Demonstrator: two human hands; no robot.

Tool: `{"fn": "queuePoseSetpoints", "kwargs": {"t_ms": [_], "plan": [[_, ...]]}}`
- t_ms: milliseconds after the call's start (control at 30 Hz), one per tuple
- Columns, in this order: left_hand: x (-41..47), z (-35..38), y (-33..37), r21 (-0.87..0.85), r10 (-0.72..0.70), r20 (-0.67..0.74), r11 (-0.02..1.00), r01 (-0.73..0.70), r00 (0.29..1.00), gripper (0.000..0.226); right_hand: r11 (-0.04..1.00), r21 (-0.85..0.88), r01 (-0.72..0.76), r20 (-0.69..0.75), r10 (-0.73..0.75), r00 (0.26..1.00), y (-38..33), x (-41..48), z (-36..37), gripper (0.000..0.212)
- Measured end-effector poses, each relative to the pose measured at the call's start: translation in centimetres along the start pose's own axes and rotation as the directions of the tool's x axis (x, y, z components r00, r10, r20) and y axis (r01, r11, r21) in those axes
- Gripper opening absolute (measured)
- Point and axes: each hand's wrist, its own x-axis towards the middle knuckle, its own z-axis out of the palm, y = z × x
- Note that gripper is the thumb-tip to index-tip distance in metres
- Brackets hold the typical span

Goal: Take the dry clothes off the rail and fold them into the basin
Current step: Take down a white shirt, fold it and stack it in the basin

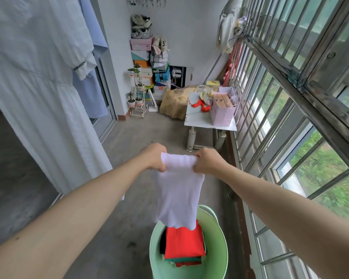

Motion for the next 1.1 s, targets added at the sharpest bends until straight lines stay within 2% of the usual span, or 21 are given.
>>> {"fn": "queuePoseSetpoints", "kwargs": {"t_ms": [67,133,200,267,333,367,400,433,467,533,600,700,800,833,900,933,967,1000,1033,1067,1100], "plan": [[0.1,0.0,0.0,-0.041,-0.007,-0.058,0.999,0.005,0.998,0.027,0.997,0.071,-0.010,-0.035,0.012,0.999,0.3,0.0,-0.1,0.013],[0.2,-0.2,-0.3,-0.146,-0.034,-0.102,0.989,0.018,0.994,0.032,0.951,0.303,-0.062,-0.021,0.071,0.997,0.8,0.0,-0.5,0.016],[0.2,-0.6,-0.7,-0.361,-0.045,-0.104,0.933,0.005,0.994,0.039,0.770,0.627,-0.113,0.054,0.102,0.993,1.1,-0.4,-1.1,0.031],[-0.2,-1.0,-0.6,-0.607,-0.024,-0.097,0.794,-0.040,0.995,0.033,0.497,0.861,-0.111,0.109,0.034,0.993,1.3,-0.7,-1.4,0.040],[-0.7,-1.6,0.0,-0.746,-0.016,-0.126,0.660,-0.085,0.992,0.033,0.274,0.956,-0.108,0.135,-0.082,0.987,1.6,-1.0,-1.7,0.045],[-0.8,-1.8,0.4,-0.790,-0.009,-0.147,0.603,-0.111,0.989,0.036,0.219,0.970,-0.104,0.140,-0.160,0.977,1.9,-1.0,-1.6,0.048],[-0.9,-2.1,0.7,-0.824,-0.003,-0.166,0.549,-0.137,0.986,0.039,0.210,0.973,-0.096,0.146,-0.239,0.960,2.3,-1.2,-1.2,0.050],[-1.0,-2.3,1.1,-0.853,-0.001,-0.176,0.500,-0.152,0.984,0.040,0.265,0.960,-0.092,0.169,-0.286,0.943,2.7,-1.3,-0.6,0.052],[-1.1,-2.6,1.5,-0.875,0.005,-0.181,0.456,-0.164,0.983,0.040,0.372,0.924,-0.090,0.206,-0.287,0.936,3.2,-1.5,0.1,0.053],[-1.2,-3.0,1.9,-0.894,0.015,-0.184,0.412,-0.174,0.983,0.041,0.575,0.812,-0.100,0.248,-0.185,0.951,4.1,-1.7,1.8,0.054],[-1.4,-3.3,1.7,-0.899,-0.018,-0.182,0.409,-0.159,0.983,0.046,0.623,0.770,-0.138,0.252,-0.097,0.963,4.9,-1.6,2.9,0.045],[-1.4,-3.0,0.6,-0.921,-0.127,-0.127,0.384,-0.069,0.984,0.055,0.600,0.771,-0.214,0.331,-0.091,0.939,4.9,-2.1,2.6,0.037],[-0.9,-2.3,-0.6,-0.954,-0.238,-0.084,0.300,-0.009,0.968,0.049,0.518,0.811,-0.271,0.380,-0.115,0.918,4.0,-2.5,1.8,0.026],[-0.5,-2.4,-1.0,-0.978,-0.246,-0.054,0.210,-0.001,0.968,0.045,0.478,0.834,-0.276,0.372,-0.118,0.921,3.4,-2.7,1.3,0.022],[-0.3,-2.7,-1.7,-0.994,-0.191,0.020,-0.106,-0.001,0.981,0.046,0.375,0.887,-0.268,0.329,-0.107,0.938,2.0,-2.8,0.2,0.024],[-0.4,-2.8,-1.7,-0.972,-0.135,0.068,-0.234,0.035,0.988,0.051,0.315,0.914,-0.255,0.299,-0.098,0.949,1.5,-2.6,-0.4,0.027],[-0.5,-2.4,-1.6,-0.948,-0.076,0.123,-0.303,0.095,0.989,0.060,0.262,0.933,-0.246,0.277,-0.089,0.957,1.1,-2.5,-0.8,0.030],[-0.8,-1.3,-1.6,-0.939,-0.032,0.180,-0.304,0.162,0.983,0.068,0.226,0.944,-0.241,0.263,-0.074,0.962,0.7,-2.4,-1.1,0.032],[-1.3,0.1,-1.1,-0.943,0.005,0.225,-0.252,0.219,0.974,0.071,0.231,0.945,-0.231,0.244,-0.027,0.970,0.5,-2.1,-1.3,0.032],[-1.7,1.7,-0.4,-0.946,0.041,0.256,-0.197,0.259,0.966,0.068,0.280,0.935,-0.215,0.214,0.036,0.976,0.3,-2.0,-1.2,0.032],[-1.5,3.1,-0.1,-0.946,0.042,0.285,-0.147,0.288,0.957,0.059,0.372,0.907,-0.197,0.168,0.111,0.980,0.2,-1.7,-0.9,0.030]]}}
